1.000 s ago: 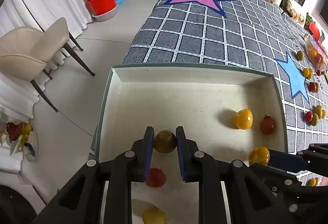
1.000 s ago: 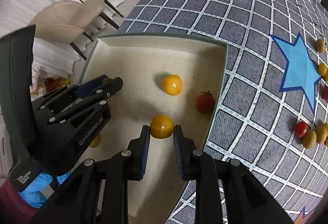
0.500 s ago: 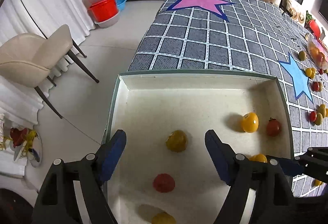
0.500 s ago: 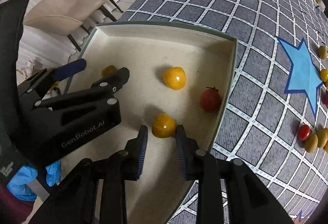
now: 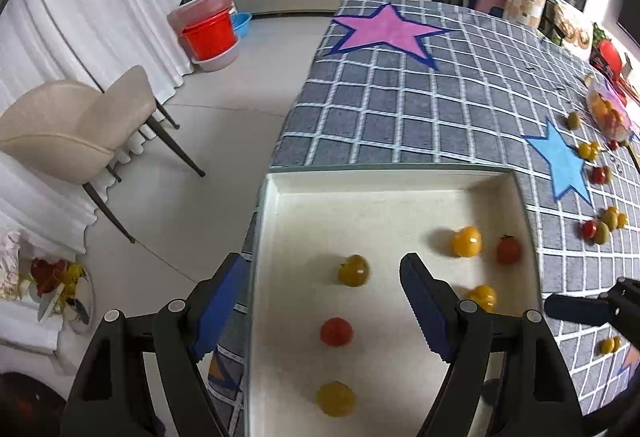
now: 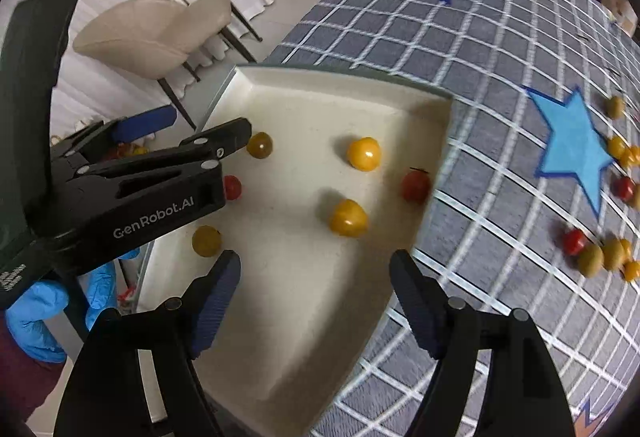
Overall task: Organize fruits
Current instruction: 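Return both tools to the table and grasp a red tomato with the left tool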
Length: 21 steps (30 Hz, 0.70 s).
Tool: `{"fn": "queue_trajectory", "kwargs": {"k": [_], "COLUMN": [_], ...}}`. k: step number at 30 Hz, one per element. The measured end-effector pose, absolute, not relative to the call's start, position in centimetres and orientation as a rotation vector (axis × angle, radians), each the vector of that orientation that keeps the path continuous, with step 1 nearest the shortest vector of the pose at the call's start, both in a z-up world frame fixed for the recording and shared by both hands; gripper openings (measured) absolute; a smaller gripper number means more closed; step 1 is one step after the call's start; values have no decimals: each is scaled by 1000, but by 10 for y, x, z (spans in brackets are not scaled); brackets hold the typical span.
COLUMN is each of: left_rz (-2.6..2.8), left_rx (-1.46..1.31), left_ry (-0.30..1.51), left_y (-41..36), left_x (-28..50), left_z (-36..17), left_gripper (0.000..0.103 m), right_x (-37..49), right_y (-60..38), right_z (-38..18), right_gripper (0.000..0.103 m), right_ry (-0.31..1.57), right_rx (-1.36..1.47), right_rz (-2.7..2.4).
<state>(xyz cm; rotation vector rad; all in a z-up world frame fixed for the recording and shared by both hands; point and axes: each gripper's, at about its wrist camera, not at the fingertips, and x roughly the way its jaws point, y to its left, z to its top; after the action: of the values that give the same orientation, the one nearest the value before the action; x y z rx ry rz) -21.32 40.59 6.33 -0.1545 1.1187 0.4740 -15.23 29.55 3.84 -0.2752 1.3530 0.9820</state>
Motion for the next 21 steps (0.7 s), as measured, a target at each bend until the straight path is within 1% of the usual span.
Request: {"fn": "queue_trajectory", "kwargs": {"k": [5, 13, 17, 21], "left_rz": [397, 246, 189, 153], "left_rx": [-124, -82, -75, -33], "left_ry": [1116, 1120, 1124, 1147], "left_y": [368, 294, 261, 229], "left_x": [-204, -174, -158, -141], "left_z": [73, 82, 82, 67], "left_gripper": [80, 80, 80, 80], "right_x": [-137, -101, -78, -61], "right_y": [251, 148, 103, 68], "right_z": [45, 37, 28, 25], "right_gripper": [80, 80, 80, 80], "right_ry": [1367, 1390, 1400, 1398], "right_rx": [-222, -129, -90, -50], "right_rz": [898, 665, 540, 470]}}
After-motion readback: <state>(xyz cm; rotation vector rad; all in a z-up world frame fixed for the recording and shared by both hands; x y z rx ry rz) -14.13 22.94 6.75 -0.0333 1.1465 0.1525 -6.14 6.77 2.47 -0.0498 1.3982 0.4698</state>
